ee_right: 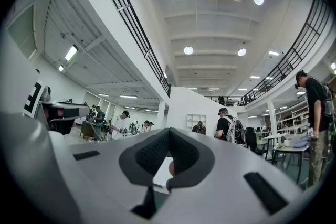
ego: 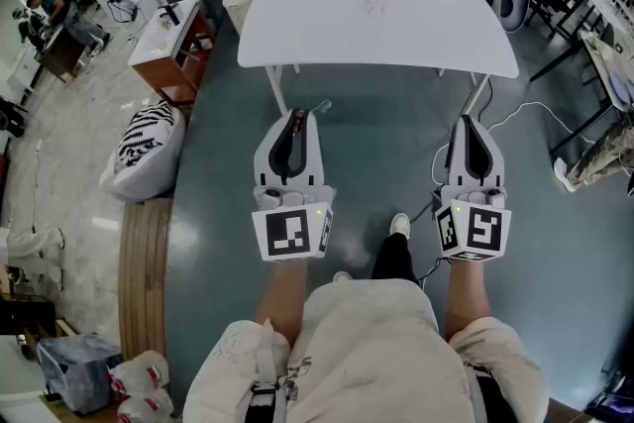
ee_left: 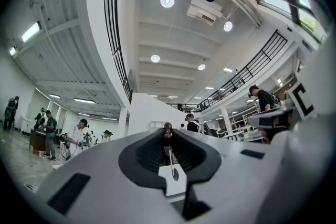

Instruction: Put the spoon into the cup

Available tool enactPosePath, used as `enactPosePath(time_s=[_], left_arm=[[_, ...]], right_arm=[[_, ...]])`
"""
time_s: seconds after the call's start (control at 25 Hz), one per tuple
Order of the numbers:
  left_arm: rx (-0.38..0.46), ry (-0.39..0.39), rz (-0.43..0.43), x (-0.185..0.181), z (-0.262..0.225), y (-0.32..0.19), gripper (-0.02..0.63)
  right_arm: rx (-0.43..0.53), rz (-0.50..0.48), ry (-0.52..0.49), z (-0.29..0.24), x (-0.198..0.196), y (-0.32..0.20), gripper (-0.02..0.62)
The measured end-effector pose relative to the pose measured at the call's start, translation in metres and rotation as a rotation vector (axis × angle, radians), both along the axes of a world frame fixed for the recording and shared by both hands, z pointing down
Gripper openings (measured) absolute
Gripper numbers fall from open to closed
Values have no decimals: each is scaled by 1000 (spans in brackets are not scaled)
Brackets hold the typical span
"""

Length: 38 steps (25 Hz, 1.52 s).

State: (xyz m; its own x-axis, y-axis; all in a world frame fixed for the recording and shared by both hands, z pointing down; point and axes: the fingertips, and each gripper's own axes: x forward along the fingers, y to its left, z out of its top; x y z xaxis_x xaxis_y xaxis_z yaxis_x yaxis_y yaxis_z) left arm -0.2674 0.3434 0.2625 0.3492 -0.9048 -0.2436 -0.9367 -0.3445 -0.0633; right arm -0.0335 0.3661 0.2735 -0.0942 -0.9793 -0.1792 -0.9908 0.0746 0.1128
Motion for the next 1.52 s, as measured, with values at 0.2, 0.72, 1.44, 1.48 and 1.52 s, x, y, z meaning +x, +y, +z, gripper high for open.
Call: enactPosePath(time_s=[0.2, 0.72, 1.44, 1.48, 1.52], left_arm=[[8, -5, 9, 11, -3, -6, 41], [-70, -48, 10, 49, 21, -51, 41], [-110, -103, -14, 199, 15, -198, 40], [-106, -104, -20, 206, 13, -204, 41], [-102, -102, -26, 214, 12, -210, 41]], right_arm=[[-12, -2, -11, 2, 5, -6, -12], [-106, -8, -85, 40, 42, -53, -12], [-136, -68, -125, 48, 191, -212, -12], [-131, -71, -124, 45, 200, -219, -12], [-127, -73, -125, 43, 210, -226, -12]])
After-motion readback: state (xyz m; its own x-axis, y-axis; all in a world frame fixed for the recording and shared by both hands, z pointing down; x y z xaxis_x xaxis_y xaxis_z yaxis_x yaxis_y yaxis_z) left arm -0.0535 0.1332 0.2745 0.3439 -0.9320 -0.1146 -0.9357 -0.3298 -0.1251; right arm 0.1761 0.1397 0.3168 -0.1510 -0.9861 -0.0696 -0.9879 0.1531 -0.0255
